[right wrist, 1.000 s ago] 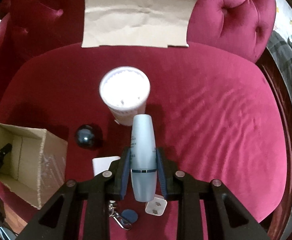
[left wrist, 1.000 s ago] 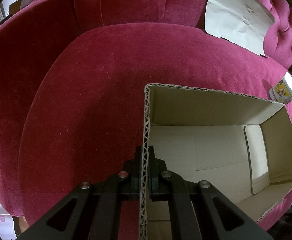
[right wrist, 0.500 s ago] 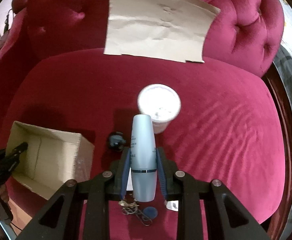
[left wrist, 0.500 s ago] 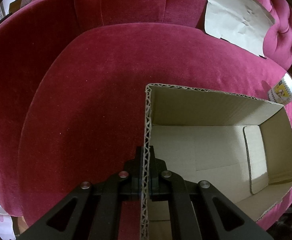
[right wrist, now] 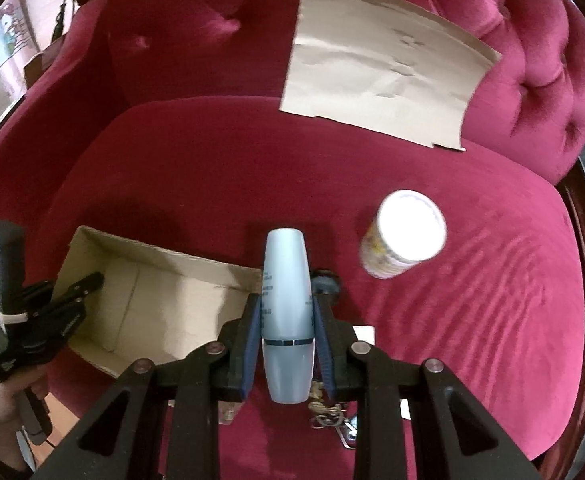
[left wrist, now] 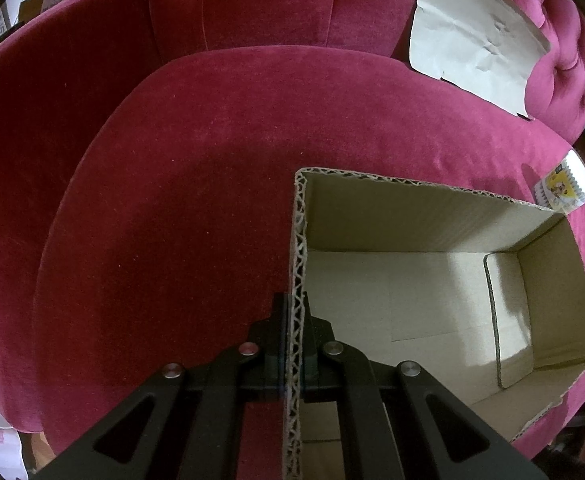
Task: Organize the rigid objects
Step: 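Lift the pale blue bottle with the right gripper and carry it toward the box, then lower the bottle into the box and open the right gripper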
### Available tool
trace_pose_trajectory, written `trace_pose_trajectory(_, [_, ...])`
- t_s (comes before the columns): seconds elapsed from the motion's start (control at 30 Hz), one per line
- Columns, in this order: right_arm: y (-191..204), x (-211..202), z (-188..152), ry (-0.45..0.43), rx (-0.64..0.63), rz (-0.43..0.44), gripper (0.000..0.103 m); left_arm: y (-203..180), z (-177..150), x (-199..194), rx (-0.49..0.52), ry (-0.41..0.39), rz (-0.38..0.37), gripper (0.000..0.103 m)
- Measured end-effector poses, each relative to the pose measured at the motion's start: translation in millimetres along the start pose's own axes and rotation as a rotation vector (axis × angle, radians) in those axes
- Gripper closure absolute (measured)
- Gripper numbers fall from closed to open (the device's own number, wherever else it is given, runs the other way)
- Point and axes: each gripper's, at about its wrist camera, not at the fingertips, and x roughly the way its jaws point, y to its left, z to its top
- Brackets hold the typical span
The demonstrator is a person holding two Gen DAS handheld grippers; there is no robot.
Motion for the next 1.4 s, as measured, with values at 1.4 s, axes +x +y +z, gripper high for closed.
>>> trace_pose_trajectory(1.4, [121.9,53.1,-4.0,0.041,-0.169,0.221,0.076,4.6,0.7,-1.5,-0.016,0.012,-0.034,0.100])
